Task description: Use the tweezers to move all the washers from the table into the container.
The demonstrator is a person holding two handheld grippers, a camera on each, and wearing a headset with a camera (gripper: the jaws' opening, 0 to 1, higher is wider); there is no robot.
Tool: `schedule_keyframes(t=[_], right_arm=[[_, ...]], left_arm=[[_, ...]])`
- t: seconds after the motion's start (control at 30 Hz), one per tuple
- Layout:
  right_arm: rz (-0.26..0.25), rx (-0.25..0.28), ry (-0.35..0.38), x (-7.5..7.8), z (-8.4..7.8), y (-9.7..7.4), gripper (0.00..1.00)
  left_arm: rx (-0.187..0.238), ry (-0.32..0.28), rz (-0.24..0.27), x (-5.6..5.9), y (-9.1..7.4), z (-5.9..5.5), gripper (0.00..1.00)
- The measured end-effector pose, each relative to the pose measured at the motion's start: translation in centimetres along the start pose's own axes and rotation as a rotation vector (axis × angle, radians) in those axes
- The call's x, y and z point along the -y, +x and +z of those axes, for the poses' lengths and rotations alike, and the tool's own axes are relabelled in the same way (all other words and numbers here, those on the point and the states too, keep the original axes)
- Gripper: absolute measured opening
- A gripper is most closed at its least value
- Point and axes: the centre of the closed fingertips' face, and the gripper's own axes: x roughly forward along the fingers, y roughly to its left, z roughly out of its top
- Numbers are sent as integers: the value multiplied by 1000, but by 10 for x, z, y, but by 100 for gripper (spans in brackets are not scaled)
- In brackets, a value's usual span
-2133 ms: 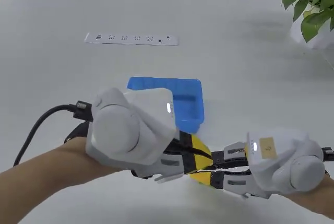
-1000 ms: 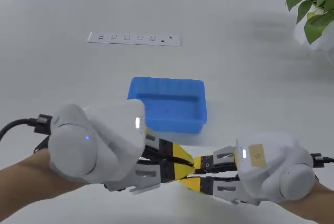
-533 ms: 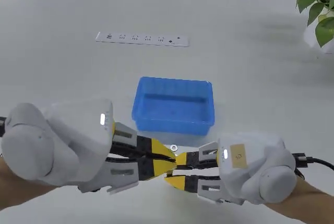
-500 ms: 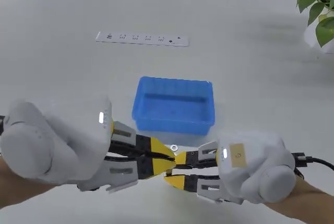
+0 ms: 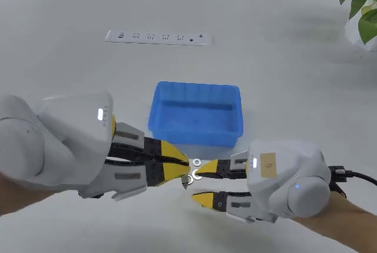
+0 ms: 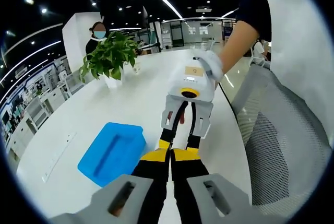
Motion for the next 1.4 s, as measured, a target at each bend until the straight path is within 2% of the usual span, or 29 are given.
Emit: schedule_keyframes(t=[0.2, 0.4, 0.5, 0.63, 0.9, 1.03, 1.1, 1.2, 1.3, 1.4], right_arm=[[-1, -19, 25, 1, -9, -3, 27], [0, -14, 41, 0, -9, -3, 27], [-1, -14, 42, 0, -9, -2, 27], [4, -14, 46, -1, -10, -1, 27], [18, -15, 48, -3, -9, 3, 27], [32, -2, 57, 2, -2, 8, 27], [53, 52, 97, 6, 11, 12, 26], [69, 39, 87, 10, 14, 20, 24], [90, 41, 76, 7, 19, 25, 19], [90, 20, 51, 5, 17, 28, 14]], left_arm=[[19, -6, -8, -5, 5, 2, 4], [5, -30, -33, -5, 10, -2, 5], [-7, -22, -38, -3, 11, -5, 5], [-5, -11, -28, -6, 11, -5, 5], [-2, -44, -39, -7, 10, -5, 5], [-9, -74, -91, -5, 10, -6, 5], [-11, -83, -108, -8, 10, -7, 5], [-25, -83, -124, -11, 11, -8, 5], [-31, -83, -139, -12, 13, -7, 5], [-31, -81, -146, -12, 14, -7, 5]])
